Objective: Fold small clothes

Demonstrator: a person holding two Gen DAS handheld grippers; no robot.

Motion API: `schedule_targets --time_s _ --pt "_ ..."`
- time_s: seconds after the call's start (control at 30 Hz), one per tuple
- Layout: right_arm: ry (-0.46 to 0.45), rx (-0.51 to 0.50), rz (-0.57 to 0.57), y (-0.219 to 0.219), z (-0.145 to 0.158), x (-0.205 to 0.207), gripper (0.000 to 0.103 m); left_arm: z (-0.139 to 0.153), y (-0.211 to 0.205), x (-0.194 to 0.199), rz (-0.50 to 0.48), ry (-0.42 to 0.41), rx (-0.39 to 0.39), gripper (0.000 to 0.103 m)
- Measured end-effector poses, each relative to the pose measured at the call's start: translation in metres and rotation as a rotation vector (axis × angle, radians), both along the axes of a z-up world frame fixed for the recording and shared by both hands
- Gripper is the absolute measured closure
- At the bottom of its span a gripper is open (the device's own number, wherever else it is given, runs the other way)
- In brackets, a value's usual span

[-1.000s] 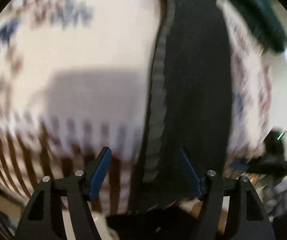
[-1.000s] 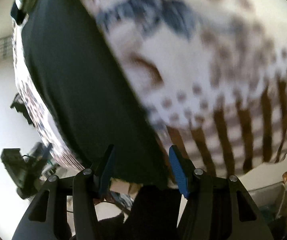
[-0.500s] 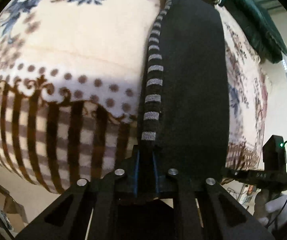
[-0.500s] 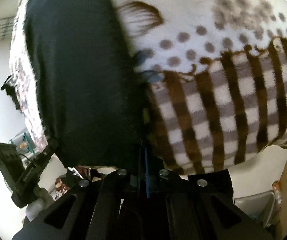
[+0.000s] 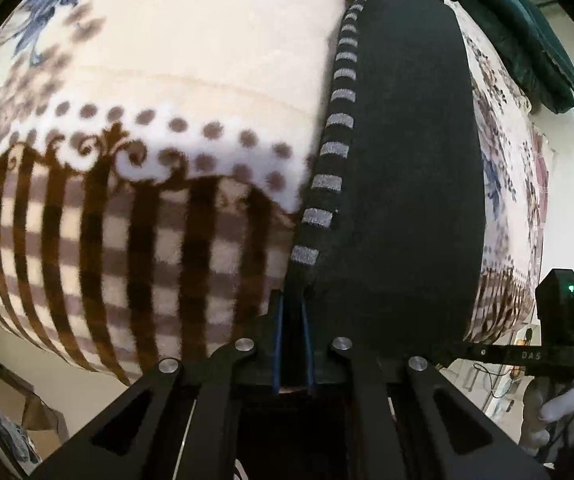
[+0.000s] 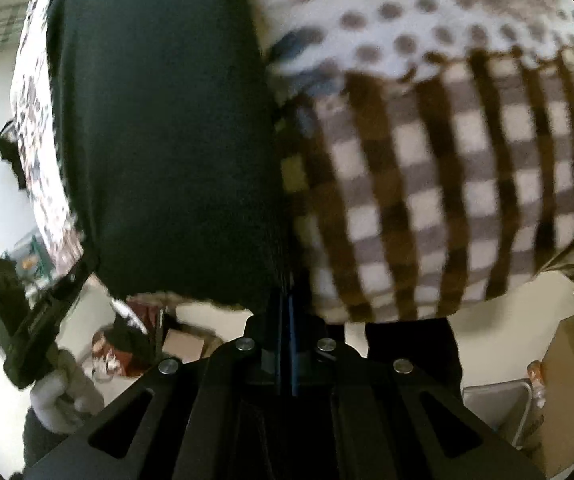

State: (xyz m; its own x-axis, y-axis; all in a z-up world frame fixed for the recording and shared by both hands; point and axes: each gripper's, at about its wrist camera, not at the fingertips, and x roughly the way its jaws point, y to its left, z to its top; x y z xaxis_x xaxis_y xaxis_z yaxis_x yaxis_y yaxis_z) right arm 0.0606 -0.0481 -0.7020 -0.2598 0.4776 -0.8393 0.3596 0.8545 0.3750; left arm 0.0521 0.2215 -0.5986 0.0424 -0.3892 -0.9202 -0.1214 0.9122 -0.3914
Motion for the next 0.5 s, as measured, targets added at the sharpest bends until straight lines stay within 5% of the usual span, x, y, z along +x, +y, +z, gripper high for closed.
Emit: schedule_targets --time_s 0.13,0.23,0.27,0.3,0.5 --pt "-0.016 0.001 0.034 -0.004 -0.008 0.008 0.100 -0.006 0.013 0.002 0.046 0.058 -0.080 0.093" --pt "0.004 0.055 0.025 -0.007 -0.016 0.016 0.077 -0.001 0.024 0.002 0.075 0.041 -0.140 0.050" --pt "0.004 0.063 0.013 -0.009 -0.017 0.017 0.053 -0.002 0.027 0.001 0.087 0.032 -0.161 0.033" --pt "-0.013 0.076 -0.011 -0.012 -0.016 0.018 0.045 -0.006 0.030 0.001 0.100 0.027 -0.178 0.032" --pt "-0.025 0.149 -0.123 -0.013 -0.041 0.017 0.044 -0.039 0.027 0.010 0.094 0.052 -0.261 0.032"
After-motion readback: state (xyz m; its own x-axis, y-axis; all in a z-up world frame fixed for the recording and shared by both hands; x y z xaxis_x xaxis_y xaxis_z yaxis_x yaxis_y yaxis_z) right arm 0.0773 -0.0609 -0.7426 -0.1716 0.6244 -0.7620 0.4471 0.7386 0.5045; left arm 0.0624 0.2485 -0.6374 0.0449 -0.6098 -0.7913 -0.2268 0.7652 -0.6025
